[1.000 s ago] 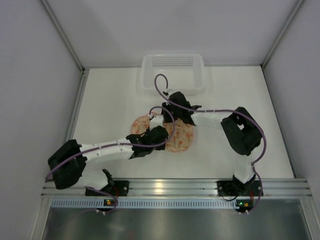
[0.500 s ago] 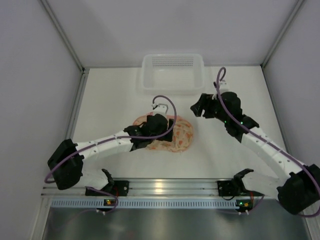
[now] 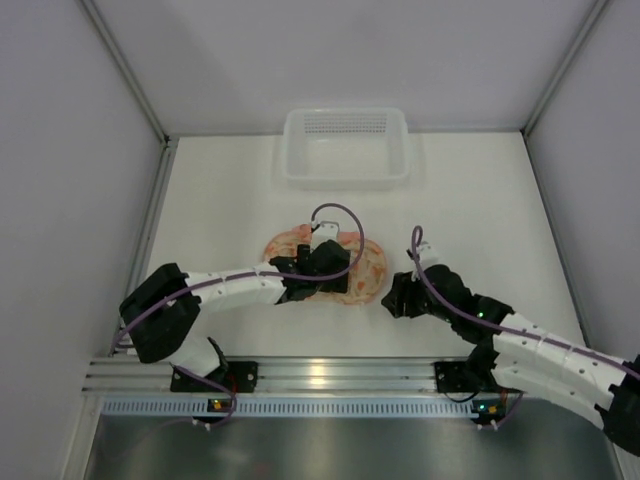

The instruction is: Place the bra in the laundry bag and zip it closed

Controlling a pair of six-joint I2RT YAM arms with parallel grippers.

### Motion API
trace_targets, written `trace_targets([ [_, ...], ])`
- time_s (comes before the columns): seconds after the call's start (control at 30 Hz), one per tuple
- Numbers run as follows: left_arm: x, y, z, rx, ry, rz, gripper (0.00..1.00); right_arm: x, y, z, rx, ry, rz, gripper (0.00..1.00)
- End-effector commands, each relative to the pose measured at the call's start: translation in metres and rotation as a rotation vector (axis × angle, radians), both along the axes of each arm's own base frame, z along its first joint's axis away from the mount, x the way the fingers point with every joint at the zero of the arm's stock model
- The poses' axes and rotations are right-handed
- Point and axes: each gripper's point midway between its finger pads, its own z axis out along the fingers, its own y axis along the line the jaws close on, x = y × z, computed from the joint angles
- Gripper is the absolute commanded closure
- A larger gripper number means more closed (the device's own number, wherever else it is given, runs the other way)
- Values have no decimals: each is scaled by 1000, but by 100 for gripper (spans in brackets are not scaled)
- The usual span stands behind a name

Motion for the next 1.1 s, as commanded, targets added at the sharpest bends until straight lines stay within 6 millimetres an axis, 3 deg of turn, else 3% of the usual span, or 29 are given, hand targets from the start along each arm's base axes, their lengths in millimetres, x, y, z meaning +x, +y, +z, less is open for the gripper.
trace_targets([
  [0.0,12,15,-13,19,-33,143,21,12,24,8,-18,-72,-35,49],
  [0.13,12,19,-31,-24,-25,208,21,6,52,-7,-110,-62,9,50],
  [0.17,12,20,-34,-39,-15,217,21,4,54,-21,-155,-33,5,50],
  [0.27,13,23,-35,-78,-14,251,21,6,70,-23,-162,-45,17,51],
  [0.4,12,29,-35,-86,-21,279,21,16,91,-12,-84,-64,-13,53],
  [0.87,9,34,-28,-129,-31,299,21,33,85,-33,-229,-72,-81,61],
  [1.07,7,37,-25,-140,-39,298,22,39,85,-41,-270,-85,-82,74],
])
